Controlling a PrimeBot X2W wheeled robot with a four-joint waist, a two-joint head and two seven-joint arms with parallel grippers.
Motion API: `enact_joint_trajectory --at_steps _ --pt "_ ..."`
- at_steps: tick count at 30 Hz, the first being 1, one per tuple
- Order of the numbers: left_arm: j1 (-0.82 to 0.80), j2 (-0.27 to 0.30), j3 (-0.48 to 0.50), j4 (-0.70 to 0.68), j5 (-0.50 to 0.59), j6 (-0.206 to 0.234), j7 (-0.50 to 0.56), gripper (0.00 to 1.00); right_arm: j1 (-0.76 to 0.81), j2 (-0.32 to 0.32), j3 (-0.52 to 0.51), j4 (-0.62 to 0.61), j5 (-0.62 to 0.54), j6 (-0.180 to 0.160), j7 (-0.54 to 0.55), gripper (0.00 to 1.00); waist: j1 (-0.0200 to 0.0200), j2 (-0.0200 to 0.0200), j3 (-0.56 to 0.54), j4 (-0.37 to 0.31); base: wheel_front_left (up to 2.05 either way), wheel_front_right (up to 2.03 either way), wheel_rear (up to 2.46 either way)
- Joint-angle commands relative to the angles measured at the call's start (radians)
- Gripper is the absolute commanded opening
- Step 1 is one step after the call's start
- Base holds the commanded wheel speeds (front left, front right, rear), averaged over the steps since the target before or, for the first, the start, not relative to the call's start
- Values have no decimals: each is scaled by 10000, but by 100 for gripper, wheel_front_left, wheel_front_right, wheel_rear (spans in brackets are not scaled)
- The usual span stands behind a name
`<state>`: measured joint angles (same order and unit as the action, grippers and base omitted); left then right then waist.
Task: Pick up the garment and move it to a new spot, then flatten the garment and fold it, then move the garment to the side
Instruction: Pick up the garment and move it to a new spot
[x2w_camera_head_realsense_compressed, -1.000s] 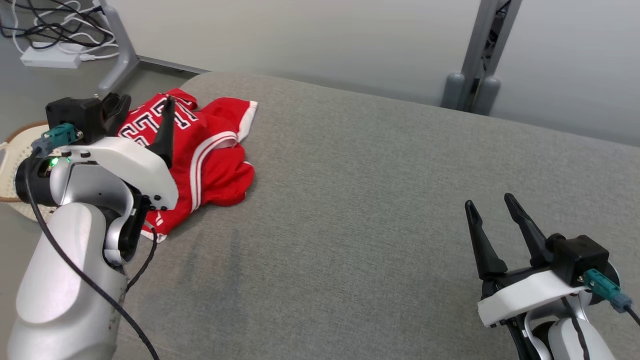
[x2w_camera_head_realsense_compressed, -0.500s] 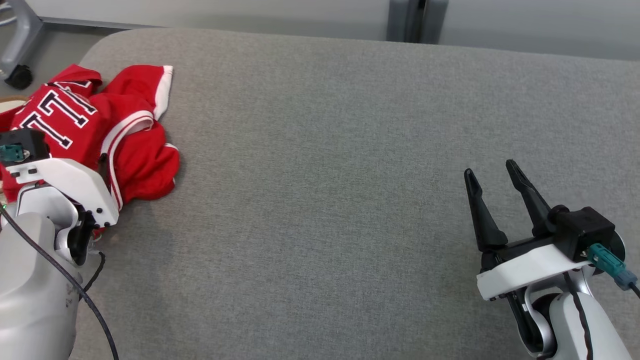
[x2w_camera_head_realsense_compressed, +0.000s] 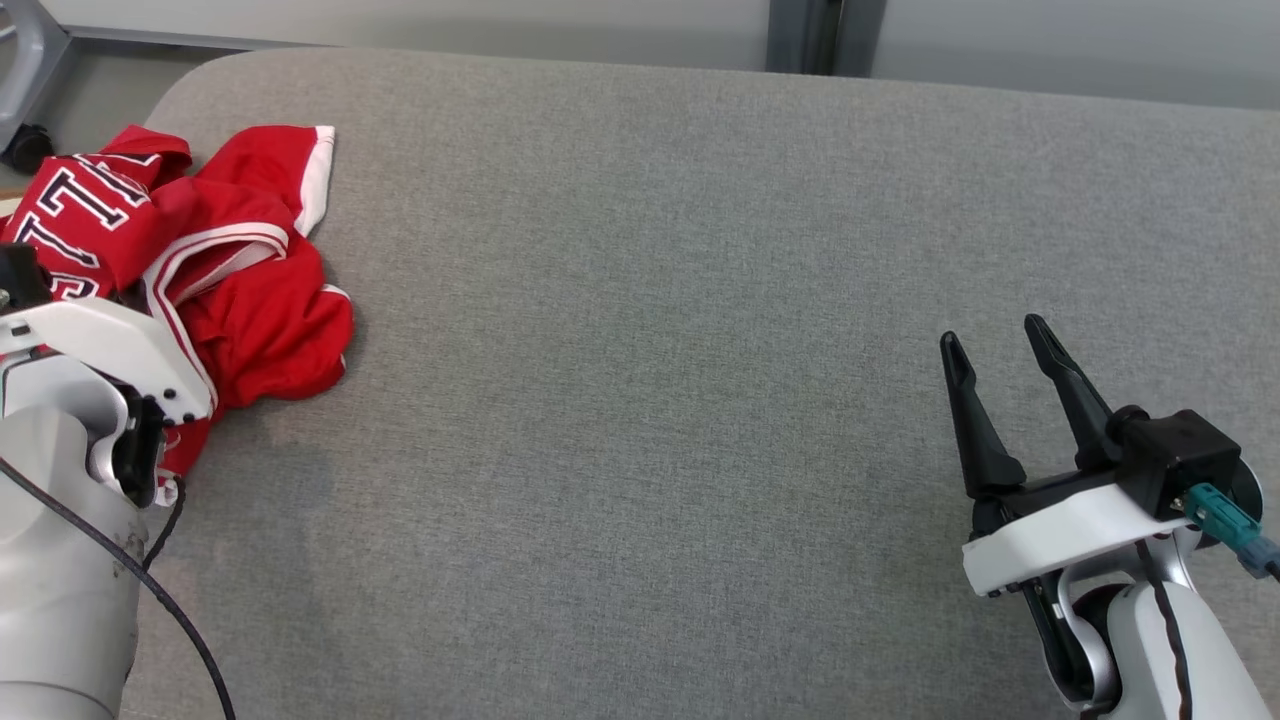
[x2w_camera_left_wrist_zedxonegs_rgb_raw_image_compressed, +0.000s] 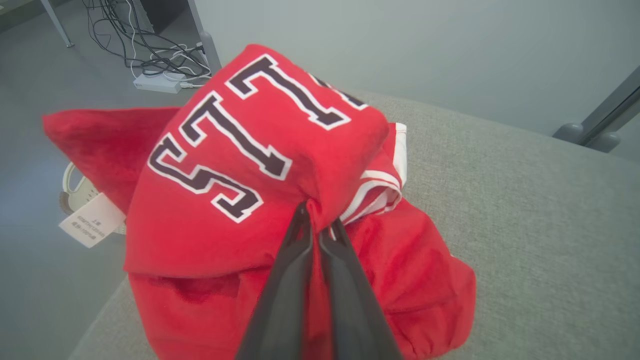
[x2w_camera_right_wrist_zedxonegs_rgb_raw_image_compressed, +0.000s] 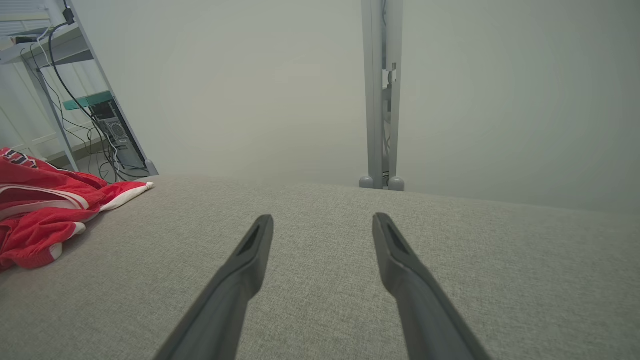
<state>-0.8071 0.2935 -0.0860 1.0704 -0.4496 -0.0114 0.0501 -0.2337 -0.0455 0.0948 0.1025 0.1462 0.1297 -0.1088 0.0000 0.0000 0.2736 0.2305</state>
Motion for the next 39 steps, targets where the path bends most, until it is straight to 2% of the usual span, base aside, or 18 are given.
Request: enact_joint_trajectory --at_steps 1,5,11,13,14,15,21,25,29,35,39 --pt "-324 45 10 -134 18 -115 -469 0 173 -82 -100 -25 -47 18 -11 100 0 0 -251 148 0 0 0" --pt "-473 86 -149 -591 223 -212 -1552 0 336 -82 -189 -42 13 18 -81 100 0 0 -704 280 0 0 0" --pt "-72 -52 -453 -2171 637 68 -2632 0 649 -79 -336 -85 140 18 -135 100 0 0 -1429 333 0 0 0" --pt "282 -95 -521 -2988 702 196 -2737 0 778 -81 -359 -119 216 18 -151 100 0 0 -1650 282 0 0 0" --pt "718 -149 -591 -3957 719 328 -2738 0 866 -84 -413 -156 223 18 -158 100 0 0 -1793 208 0 0 0" --pt "718 -149 -591 -3957 719 328 -2738 0 866 -84 -413 -156 223 18 -158 100 0 0 -1793 208 0 0 0" --pt "2826 -590 -1098 -7490 885 950 -2003 0 1095 -81 -530 -374 342 19 -96 100 0 0 -1941 -237 0 0 0" --pt "4106 -913 -1654 -9471 897 1219 -1307 0 1087 -82 -510 -456 401 19 -37 100 0 0 -1817 -807 0 0 0" --pt "4788 -1153 -2222 -10543 947 1266 -798 0 908 -82 -449 -459 453 19 -86 100 0 0 -1601 -1569 0 0 0" --pt "4465 -1587 -3169 -10945 1081 960 -307 0 617 -84 -241 -350 644 12 -278 100 0 0 -1068 -3076 0 0 0" --pt "3913 -1819 -3731 -10683 1201 726 -104 0 504 -81 -167 -181 777 12 -469 100 0 0 -772 -4107 0 0 0"
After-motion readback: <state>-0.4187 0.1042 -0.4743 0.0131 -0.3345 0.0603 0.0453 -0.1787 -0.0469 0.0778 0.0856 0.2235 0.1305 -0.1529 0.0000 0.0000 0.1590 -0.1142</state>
